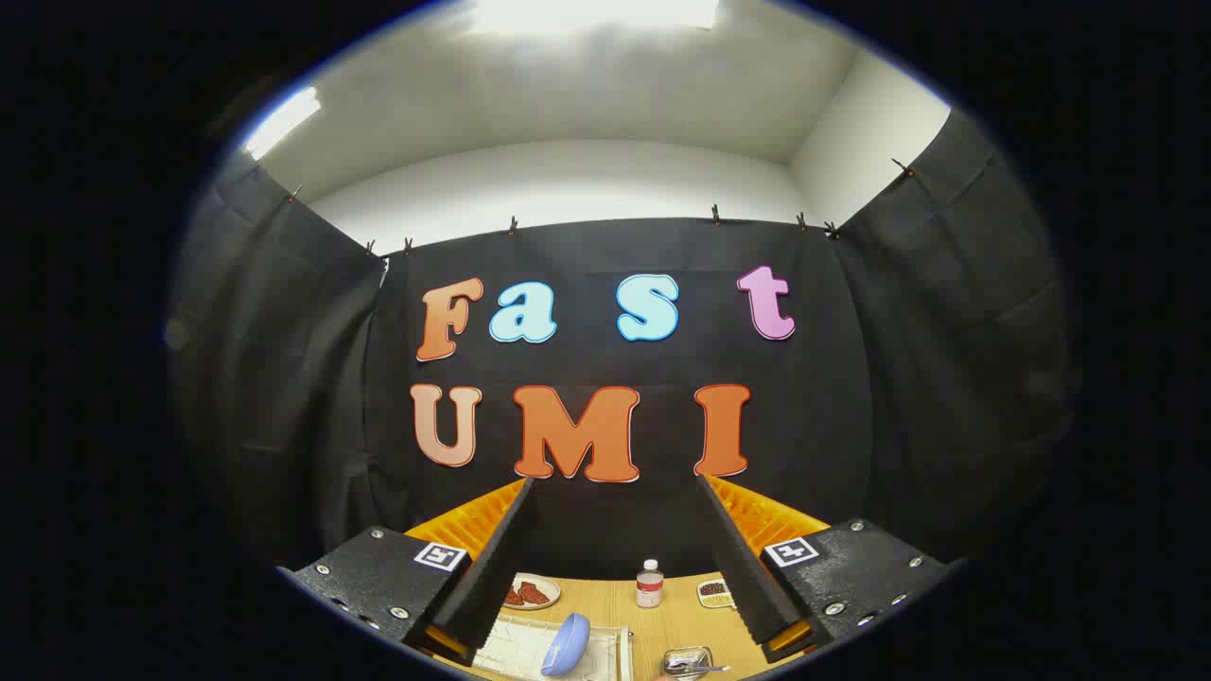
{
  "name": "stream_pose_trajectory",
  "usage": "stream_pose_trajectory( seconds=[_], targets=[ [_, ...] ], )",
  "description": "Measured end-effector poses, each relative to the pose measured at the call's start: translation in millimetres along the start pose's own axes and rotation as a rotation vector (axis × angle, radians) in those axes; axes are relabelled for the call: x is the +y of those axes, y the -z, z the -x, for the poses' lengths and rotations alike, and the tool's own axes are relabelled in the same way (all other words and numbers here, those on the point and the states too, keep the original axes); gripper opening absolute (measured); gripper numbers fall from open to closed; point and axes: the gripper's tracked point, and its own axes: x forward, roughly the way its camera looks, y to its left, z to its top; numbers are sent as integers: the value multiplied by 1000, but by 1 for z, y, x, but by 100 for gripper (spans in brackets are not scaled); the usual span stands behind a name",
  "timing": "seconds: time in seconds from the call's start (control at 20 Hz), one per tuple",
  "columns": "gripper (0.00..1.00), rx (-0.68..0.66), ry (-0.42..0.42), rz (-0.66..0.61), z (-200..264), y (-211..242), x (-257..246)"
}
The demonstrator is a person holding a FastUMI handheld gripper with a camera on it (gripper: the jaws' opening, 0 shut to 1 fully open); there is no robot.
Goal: Take the plate from the dish rack, then take the spoon from the basket and place it into the plate.
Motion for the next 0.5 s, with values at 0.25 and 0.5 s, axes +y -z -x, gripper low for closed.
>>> stream_pose_trajectory(
  seconds=[0.25, 0.5],
  targets=[
    [98, -19, -1, 30, -1, -5, 1],
    [98, -7, -10, 33, -5, -3, 5]
  ],
)
